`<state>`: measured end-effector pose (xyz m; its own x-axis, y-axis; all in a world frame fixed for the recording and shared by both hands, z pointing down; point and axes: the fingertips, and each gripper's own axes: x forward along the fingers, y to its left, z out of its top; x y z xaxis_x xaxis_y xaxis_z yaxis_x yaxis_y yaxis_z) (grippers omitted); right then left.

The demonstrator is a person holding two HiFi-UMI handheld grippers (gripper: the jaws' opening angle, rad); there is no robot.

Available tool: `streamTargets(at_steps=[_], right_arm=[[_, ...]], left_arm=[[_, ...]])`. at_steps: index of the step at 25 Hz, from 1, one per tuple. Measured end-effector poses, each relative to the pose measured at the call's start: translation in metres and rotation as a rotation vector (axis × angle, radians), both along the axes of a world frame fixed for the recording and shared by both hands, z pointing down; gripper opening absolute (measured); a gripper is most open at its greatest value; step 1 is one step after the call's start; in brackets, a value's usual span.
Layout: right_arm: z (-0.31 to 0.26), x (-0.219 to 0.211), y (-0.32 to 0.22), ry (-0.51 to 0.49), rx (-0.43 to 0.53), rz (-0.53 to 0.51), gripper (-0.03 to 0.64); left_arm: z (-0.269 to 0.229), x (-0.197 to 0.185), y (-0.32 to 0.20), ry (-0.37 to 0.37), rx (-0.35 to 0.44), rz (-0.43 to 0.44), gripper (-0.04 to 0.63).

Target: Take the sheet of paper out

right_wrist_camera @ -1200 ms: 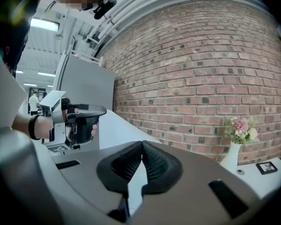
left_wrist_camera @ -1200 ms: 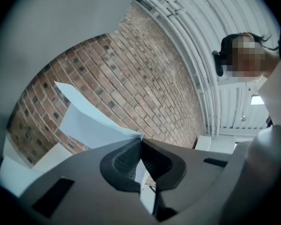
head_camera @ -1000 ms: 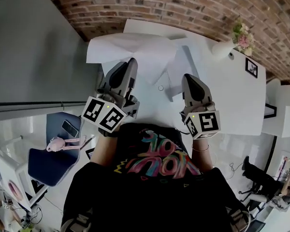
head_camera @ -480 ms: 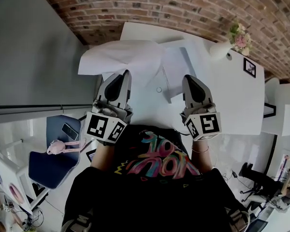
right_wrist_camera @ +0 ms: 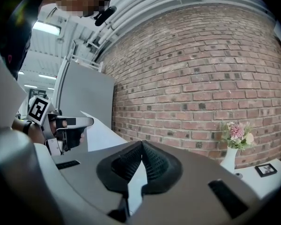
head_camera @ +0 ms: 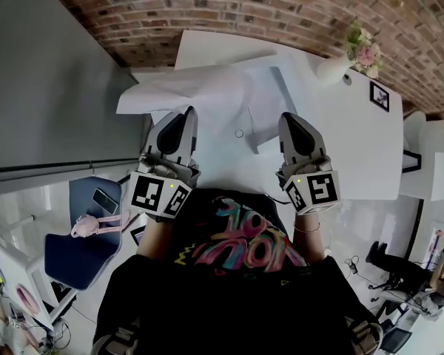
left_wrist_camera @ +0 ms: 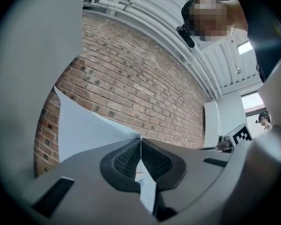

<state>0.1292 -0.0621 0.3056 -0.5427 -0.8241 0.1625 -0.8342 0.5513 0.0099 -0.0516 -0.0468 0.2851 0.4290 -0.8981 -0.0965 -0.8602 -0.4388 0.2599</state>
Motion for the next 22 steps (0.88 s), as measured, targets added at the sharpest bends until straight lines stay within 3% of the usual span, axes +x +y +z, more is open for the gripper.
streamTargets(at_steps=[22], right_arm=[[0.005, 0.003, -0.007, 0.030, -0.001, -0.023, 0.017]], left_arm=[[0.011, 0.007, -0.015, 0.008, -0.034, 0.018, 0.023]])
